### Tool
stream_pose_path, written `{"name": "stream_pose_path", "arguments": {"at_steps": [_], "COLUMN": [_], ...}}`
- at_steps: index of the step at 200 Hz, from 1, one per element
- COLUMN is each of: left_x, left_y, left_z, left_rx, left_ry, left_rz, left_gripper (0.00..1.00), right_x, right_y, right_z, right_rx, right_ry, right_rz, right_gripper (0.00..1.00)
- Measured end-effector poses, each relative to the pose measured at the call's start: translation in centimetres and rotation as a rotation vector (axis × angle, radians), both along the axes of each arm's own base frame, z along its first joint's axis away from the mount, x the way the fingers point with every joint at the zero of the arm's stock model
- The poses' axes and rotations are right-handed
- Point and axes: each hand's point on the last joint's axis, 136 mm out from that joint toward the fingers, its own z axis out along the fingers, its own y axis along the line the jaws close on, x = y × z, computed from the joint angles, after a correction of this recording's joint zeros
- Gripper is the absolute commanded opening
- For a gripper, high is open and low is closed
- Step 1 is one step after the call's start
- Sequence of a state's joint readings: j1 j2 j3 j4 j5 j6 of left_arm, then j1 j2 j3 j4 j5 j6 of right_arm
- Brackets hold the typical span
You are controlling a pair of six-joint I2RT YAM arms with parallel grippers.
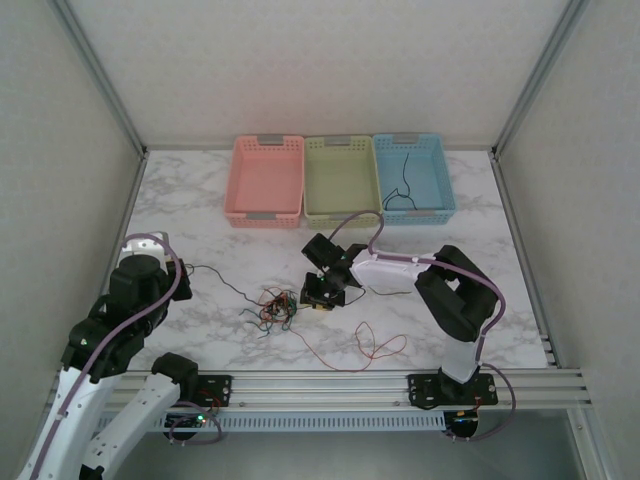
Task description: Untangle the cables
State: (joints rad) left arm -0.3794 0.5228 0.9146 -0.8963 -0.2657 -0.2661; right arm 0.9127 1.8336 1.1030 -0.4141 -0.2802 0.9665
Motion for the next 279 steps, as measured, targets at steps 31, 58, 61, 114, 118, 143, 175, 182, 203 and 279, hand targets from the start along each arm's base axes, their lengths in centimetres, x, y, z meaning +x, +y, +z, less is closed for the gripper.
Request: {"name": "stream_pose_path", "arguments": {"at_steps": [31, 58, 61, 114, 118, 143, 175, 182, 203, 279], "left_x": [0.1, 0.1, 0.1, 0.1, 0.1, 0.1, 0.1, 0.1, 0.1, 0.2], "left_y": [0.0, 0.0, 0.0, 0.0, 0.0, -0.1, 0.0, 0.0, 0.0, 0.1], "left_z": [0.0, 0.0, 0.0, 0.0, 0.0, 0.0, 0.0, 0.0, 0.0, -0.1], "left_rx": [0.0, -0.001, -0.001, -0.002, -0.002, -0.002, -0.002, -0.002, -0.002, -0.002], "left_ry": [0.0, -0.001, -0.001, 0.0, 0.0, 0.0, 0.0, 0.0, 0.0, 0.008], "left_rz": [0.0, -0.001, -0.001, -0.001, -0.001, -0.001, 0.001, 0.001, 0.001, 0.009], "left_gripper": [0.0, 0.0, 0.0, 0.0, 0.0, 0.0, 0.0, 0.0, 0.0, 0.0], "right_x": [0.5, 1.4, 1.6, 4.4, 4.6, 6.9, 10.8, 11.1, 11.1, 10.7], "right_y": [-0.8, -1.3, -1.3, -3.7, -3.9, -6.9, -15.8, -18.0, -24.1, -27.0], "right_z": [-0.2, 0.2, 0.3, 2.9, 3.3, 6.3, 8.7, 8.8, 8.7, 9.8], "right_rx": [-0.049, -0.095, -0.1, -0.219, -0.227, -0.255, -0.304, -0.319, -0.367, -0.403], "right_ry": [-0.031, -0.081, -0.091, -0.273, -0.287, -0.371, -0.429, -0.428, -0.402, -0.412], "right_rz": [-0.002, 0.002, 0.004, 0.035, 0.035, -0.006, -0.202, -0.247, -0.372, -0.373], "right_gripper": [0.03, 0.0, 0.0, 0.0, 0.0, 0.0, 0.0, 0.0, 0.0, 0.01]}}
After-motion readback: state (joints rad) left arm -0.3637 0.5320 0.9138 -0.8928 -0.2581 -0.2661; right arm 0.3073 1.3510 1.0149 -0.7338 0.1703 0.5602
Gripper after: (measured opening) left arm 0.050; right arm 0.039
